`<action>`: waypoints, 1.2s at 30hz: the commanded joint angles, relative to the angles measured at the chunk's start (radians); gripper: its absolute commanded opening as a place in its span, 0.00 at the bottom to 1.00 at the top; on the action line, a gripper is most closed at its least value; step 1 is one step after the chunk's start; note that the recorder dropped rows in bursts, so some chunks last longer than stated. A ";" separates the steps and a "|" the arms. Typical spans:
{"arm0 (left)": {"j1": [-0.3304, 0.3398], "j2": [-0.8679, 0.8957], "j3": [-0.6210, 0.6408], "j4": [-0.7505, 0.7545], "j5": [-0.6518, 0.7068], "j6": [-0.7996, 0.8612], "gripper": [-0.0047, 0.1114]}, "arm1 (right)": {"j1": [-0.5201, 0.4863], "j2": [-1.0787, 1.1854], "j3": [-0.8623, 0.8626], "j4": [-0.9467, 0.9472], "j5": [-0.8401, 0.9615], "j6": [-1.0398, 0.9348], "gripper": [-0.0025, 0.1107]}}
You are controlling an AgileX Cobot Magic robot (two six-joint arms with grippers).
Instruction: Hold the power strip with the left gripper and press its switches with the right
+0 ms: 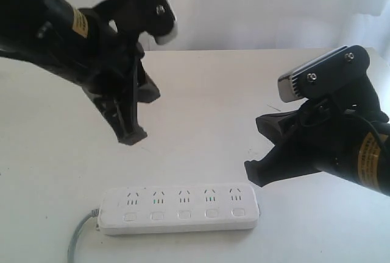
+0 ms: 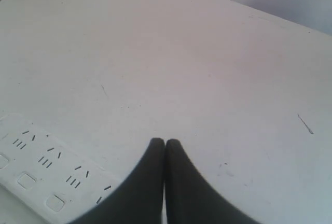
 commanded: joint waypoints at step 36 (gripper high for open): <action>-0.040 -0.460 0.499 -0.134 -0.678 -0.120 0.04 | -0.559 -0.780 0.010 0.002 -0.207 -0.009 0.02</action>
